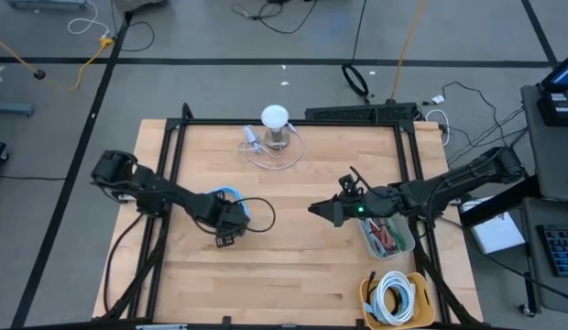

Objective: Pick & Place USB Port
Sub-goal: Put the blue HDMI cable into the yellow bin

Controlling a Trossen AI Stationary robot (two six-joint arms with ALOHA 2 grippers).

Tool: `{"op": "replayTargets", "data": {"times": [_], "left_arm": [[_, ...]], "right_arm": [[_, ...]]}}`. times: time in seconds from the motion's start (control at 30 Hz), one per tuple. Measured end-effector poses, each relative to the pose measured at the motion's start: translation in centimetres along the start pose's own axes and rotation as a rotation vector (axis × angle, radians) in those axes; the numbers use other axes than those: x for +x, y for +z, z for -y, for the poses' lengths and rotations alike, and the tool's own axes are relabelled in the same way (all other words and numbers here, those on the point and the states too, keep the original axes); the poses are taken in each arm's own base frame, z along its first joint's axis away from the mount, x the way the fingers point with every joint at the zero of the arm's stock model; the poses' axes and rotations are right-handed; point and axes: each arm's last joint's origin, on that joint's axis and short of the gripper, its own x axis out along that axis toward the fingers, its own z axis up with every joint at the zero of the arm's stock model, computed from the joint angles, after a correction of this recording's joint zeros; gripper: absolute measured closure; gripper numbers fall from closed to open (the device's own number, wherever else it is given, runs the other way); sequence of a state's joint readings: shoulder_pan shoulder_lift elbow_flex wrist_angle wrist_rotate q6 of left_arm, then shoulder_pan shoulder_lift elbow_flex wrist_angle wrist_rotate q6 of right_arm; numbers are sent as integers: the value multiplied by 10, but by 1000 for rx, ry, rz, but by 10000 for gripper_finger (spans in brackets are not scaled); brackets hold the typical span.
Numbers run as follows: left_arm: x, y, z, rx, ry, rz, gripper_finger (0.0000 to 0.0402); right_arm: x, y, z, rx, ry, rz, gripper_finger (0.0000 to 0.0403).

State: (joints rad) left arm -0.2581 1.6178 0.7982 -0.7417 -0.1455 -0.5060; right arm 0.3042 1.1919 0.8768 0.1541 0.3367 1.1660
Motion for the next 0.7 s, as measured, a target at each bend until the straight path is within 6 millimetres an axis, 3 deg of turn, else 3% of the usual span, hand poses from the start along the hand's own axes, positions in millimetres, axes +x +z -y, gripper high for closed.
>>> {"op": "replayTargets", "data": {"times": [0.2, 0.53, 0.7], "left_arm": [[12, 7, -5, -10, -24, -30, 183], [15, 16, -17, -44, -120, -45, 359], [13, 16, -17, -103, -138, -44, 360]], "right_arm": [[0, 1, -3, 5, 30, 9, 259], [-1, 2, -8, -29, 75, 28, 259], [-1, 0, -8, -51, 77, 22, 259]]}}
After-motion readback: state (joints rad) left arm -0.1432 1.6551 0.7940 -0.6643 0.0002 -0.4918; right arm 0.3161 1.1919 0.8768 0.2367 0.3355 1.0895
